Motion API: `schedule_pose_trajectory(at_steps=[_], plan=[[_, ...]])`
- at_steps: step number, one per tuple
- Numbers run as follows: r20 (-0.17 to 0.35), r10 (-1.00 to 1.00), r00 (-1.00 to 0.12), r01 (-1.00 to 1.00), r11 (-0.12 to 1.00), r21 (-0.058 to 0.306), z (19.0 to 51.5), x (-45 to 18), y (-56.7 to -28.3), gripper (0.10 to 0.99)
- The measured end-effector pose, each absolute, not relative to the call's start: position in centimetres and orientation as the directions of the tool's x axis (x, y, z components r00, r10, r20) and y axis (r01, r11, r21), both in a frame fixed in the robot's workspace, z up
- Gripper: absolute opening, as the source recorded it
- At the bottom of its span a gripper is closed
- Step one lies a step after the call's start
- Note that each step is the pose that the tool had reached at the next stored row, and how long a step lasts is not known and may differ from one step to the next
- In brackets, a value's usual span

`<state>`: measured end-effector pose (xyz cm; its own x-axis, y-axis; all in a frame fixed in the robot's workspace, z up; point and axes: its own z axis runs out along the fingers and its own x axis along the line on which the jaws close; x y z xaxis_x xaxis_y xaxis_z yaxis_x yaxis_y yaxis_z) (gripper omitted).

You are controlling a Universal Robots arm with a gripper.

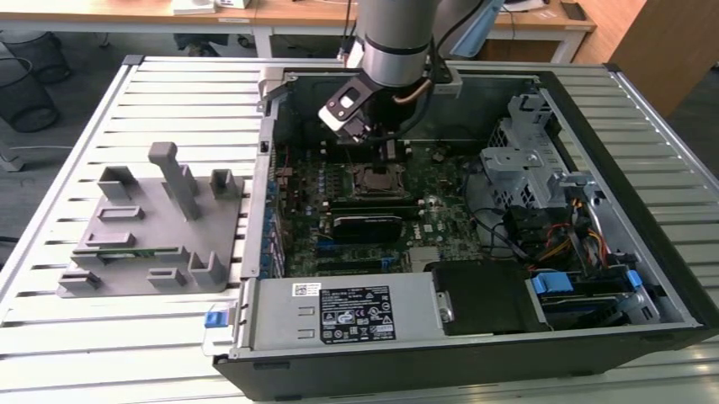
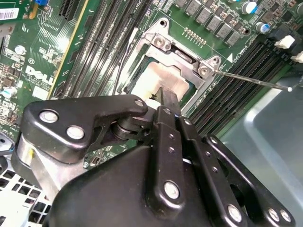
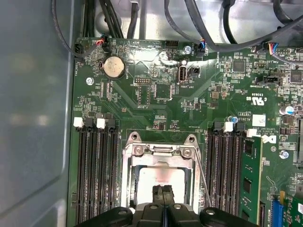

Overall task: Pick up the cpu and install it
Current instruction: 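Install the first cpu locking lever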

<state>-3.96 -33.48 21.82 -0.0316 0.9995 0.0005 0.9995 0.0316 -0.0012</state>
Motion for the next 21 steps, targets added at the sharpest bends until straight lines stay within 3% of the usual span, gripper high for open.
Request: schedule_pose_trajectory(at_steps=[21], plan=[[-0.001, 0.999, -0.049, 0.999, 0.049, 0.004, 24.4, -4.0, -33.5, 0.106]])
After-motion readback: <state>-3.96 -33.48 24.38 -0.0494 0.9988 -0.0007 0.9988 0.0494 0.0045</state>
